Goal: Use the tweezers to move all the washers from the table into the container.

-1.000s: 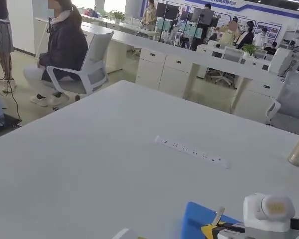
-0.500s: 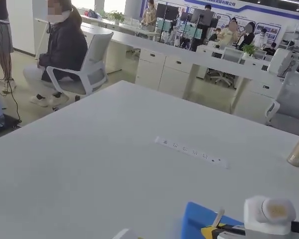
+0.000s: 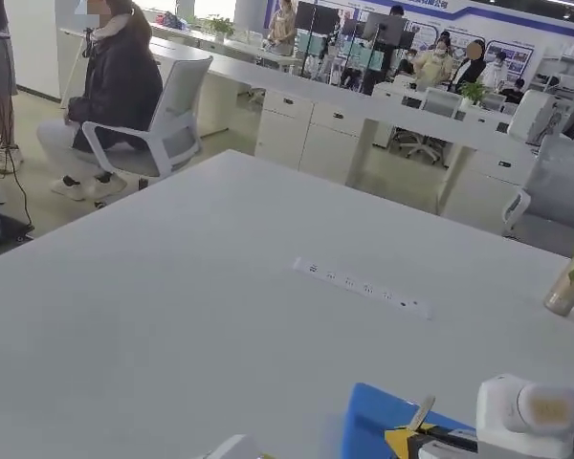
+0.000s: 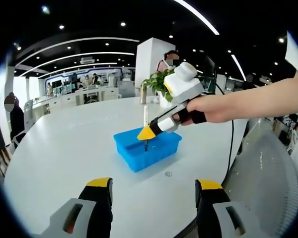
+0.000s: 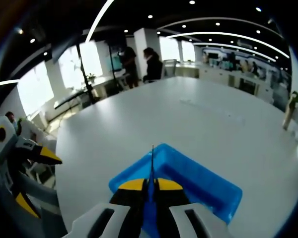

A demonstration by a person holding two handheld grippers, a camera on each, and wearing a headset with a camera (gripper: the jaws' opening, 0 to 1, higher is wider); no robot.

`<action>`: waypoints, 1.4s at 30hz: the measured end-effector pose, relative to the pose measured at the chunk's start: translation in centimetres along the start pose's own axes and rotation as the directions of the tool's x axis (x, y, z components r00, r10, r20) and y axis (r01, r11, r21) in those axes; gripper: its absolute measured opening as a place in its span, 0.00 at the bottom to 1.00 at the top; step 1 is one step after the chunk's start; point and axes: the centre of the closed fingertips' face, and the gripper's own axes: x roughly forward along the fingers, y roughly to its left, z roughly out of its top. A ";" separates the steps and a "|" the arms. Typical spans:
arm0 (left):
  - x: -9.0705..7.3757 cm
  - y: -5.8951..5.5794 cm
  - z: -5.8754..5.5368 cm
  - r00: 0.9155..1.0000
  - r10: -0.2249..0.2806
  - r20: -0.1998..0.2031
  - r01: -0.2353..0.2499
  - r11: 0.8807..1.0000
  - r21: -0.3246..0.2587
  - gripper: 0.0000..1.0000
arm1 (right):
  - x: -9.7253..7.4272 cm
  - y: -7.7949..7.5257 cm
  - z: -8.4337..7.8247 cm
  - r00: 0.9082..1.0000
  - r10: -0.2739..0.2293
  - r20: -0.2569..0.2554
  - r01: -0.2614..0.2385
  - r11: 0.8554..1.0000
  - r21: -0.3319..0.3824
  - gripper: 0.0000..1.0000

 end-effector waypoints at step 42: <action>-0.1 -0.4 -0.2 1.000 -0.023 -0.018 0.023 1.000 0.012 0.65 | -2.9 3.7 -0.2 0.992 0.062 0.108 -0.074 0.991 0.115 0.04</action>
